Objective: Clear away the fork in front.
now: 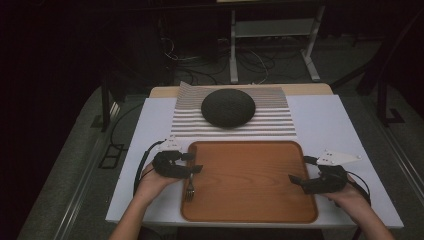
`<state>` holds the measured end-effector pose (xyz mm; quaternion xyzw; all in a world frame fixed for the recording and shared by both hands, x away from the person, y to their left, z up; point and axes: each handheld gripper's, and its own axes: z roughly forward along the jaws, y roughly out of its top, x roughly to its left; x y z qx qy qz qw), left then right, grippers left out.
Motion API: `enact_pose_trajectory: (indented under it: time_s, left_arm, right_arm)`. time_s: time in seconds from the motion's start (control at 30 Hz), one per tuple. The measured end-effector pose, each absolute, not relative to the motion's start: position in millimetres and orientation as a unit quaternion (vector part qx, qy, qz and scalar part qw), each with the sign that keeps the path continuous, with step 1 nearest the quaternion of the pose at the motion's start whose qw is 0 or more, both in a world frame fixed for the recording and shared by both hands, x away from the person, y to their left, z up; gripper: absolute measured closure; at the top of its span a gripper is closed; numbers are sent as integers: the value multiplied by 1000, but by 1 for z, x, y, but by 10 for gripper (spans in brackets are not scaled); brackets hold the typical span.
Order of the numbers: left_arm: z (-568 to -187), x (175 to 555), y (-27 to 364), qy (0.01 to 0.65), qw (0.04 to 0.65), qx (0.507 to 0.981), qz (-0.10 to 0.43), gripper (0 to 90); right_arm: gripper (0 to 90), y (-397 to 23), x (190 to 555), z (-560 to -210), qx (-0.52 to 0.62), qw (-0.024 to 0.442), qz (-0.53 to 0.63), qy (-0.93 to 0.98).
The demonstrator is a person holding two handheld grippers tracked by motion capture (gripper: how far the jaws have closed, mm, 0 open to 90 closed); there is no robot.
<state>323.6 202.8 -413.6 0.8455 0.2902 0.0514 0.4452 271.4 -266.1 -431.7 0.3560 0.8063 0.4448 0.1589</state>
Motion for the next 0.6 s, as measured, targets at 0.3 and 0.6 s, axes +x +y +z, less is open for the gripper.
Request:
enact_pose_trajectory:
  time_s: [0.3, 0.6]
  left_arm:
    - [-414, 305, 222, 293, 462, 834, 72, 130]
    - [-420, 299, 226, 296, 448, 839, 90, 0]
  right_arm:
    - [125, -266, 271, -432, 355, 158, 445, 807]
    - [125, -267, 272, -432, 355, 157, 444, 807]
